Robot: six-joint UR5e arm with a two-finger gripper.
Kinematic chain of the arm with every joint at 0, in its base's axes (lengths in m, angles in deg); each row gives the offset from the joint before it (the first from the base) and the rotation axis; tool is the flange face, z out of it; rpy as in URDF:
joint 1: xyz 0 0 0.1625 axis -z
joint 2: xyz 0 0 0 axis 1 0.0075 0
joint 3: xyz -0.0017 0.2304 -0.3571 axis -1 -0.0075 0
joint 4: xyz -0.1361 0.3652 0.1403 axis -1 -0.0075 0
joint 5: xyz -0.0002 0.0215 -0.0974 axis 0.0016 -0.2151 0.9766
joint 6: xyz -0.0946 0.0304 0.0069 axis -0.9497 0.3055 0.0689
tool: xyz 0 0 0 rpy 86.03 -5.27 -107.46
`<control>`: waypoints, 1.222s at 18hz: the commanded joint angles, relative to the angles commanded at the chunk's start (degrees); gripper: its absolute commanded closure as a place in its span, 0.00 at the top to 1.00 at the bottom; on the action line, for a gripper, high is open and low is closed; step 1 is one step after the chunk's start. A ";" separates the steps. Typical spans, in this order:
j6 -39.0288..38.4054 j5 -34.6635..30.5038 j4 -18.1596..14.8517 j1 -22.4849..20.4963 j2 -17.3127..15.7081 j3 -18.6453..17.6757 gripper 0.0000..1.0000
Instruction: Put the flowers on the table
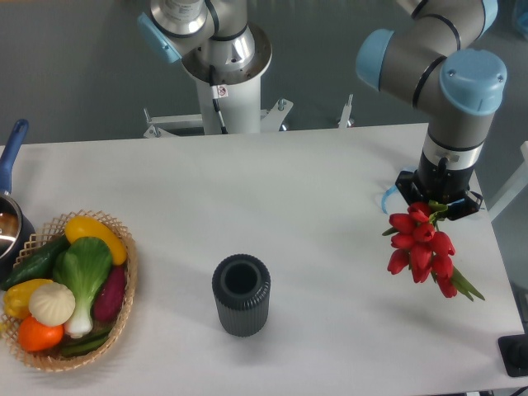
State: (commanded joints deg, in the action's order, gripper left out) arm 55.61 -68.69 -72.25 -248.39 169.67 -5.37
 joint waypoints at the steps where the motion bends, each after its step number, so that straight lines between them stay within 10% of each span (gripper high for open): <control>1: 0.00 -0.09 0.00 0.00 0.00 -0.26 0.01; 15: -0.79 -1.58 0.79 4.22 1.84 -8.00 0.20; 19: -0.70 -1.49 0.88 4.31 2.37 -8.09 0.49; 21: -0.79 -1.49 0.97 4.57 2.55 -8.09 1.00; 22: -0.88 -1.49 0.97 4.66 2.55 -8.09 1.00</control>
State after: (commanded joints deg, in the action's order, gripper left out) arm 54.73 -70.19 -71.28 -243.73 172.22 -13.46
